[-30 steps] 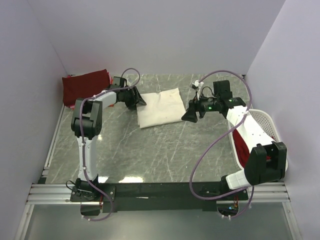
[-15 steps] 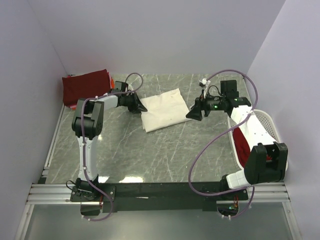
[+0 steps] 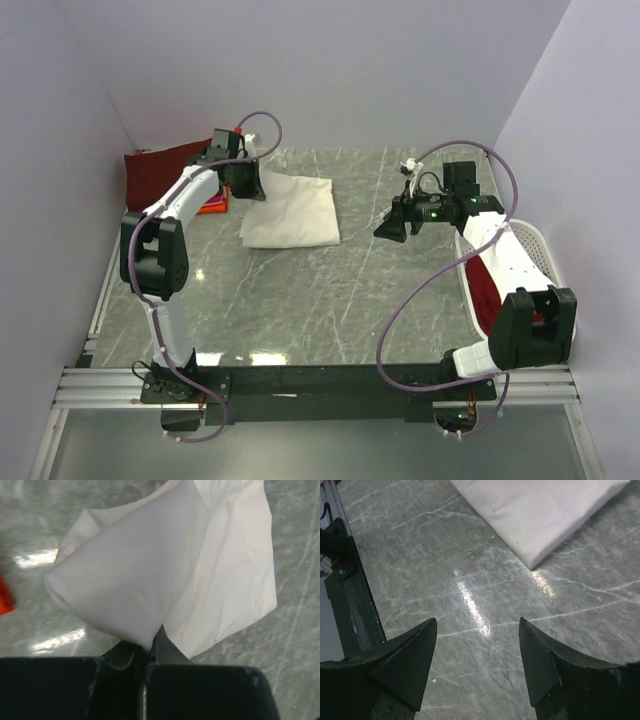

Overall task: Fold and stack the t-shirts
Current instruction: Neatly place the folded tshirt to the corner

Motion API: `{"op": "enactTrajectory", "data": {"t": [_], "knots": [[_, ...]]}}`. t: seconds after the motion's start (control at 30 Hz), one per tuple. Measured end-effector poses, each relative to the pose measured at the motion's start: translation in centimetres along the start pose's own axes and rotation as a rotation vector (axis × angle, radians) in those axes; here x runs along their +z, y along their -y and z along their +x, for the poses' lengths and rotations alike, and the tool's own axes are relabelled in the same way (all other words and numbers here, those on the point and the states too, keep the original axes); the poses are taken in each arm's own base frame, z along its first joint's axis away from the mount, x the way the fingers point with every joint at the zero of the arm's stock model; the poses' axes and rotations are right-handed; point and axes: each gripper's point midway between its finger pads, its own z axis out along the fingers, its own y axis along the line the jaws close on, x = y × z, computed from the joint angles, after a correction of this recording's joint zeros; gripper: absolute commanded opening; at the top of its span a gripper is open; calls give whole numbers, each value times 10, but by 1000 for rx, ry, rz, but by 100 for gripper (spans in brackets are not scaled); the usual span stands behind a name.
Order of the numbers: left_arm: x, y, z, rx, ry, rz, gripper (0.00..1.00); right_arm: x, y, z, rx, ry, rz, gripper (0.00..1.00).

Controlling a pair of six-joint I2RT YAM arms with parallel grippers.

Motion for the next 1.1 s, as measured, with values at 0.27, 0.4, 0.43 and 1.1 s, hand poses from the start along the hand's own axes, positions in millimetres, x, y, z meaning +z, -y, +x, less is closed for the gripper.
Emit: {"op": "enactTrajectory", "data": {"t": [0.27, 0.4, 0.43, 1.1], "knots": [[-23, -31, -17, 109, 28, -193, 0, -4, -4, 0, -20, 5, 13, 72], [-34, -42, -29, 153, 50, -273, 0, -5, -3, -1, -28, 6, 20, 72], [-38, -45, -34, 165, 59, -293, 0, -5, -4, -1, -31, 7, 21, 72], [-131, -54, -129, 311, 316, -483, 0, -8, -6, -3, -57, 11, 23, 72]]}}
